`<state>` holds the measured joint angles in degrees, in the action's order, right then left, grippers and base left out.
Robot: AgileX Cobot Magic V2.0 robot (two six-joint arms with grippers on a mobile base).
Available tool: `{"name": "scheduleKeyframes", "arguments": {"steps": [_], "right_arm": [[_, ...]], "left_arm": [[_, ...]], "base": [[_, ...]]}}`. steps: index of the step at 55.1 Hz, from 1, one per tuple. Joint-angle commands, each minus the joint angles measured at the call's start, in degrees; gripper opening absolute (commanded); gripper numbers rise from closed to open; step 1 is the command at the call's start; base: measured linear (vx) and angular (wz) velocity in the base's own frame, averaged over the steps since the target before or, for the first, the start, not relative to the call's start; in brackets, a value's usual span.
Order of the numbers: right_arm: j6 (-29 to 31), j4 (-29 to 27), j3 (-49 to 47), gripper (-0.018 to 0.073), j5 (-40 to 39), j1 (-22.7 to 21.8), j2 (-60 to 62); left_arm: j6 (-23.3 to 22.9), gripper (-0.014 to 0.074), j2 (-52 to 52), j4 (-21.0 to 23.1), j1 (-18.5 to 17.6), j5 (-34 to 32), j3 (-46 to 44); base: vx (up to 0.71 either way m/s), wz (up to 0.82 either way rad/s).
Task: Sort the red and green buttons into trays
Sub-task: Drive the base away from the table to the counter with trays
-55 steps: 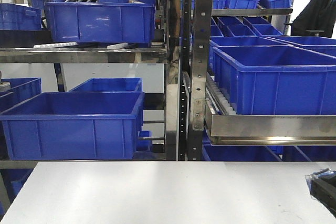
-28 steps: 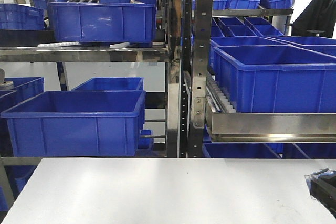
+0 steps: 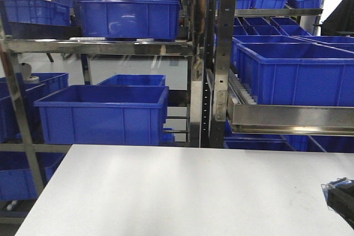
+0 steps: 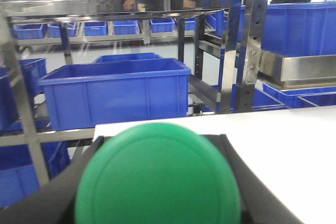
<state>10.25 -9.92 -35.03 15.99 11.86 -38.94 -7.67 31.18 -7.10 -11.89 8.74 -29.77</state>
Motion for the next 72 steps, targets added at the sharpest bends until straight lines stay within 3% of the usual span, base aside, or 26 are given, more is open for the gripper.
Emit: {"name": "scheduleKeyframes", "arguments": {"steps": [1, 72], "right_arm": [[0.3, -0.2, -1.8, -0.0009, -5.2, 0.1, 0.3], [0.3, -0.2, -1.8, -0.0009, -5.2, 0.1, 0.3]], "left_arm": [[-0.3, -0.0006, -0.1, 0.0, -0.3, -5.0, -1.7], [-0.3, -0.0006, -0.1, 0.0, -0.3, -5.0, -1.7]], "base": [[-0.24, 0.15], [-0.1, 0.31]]}}
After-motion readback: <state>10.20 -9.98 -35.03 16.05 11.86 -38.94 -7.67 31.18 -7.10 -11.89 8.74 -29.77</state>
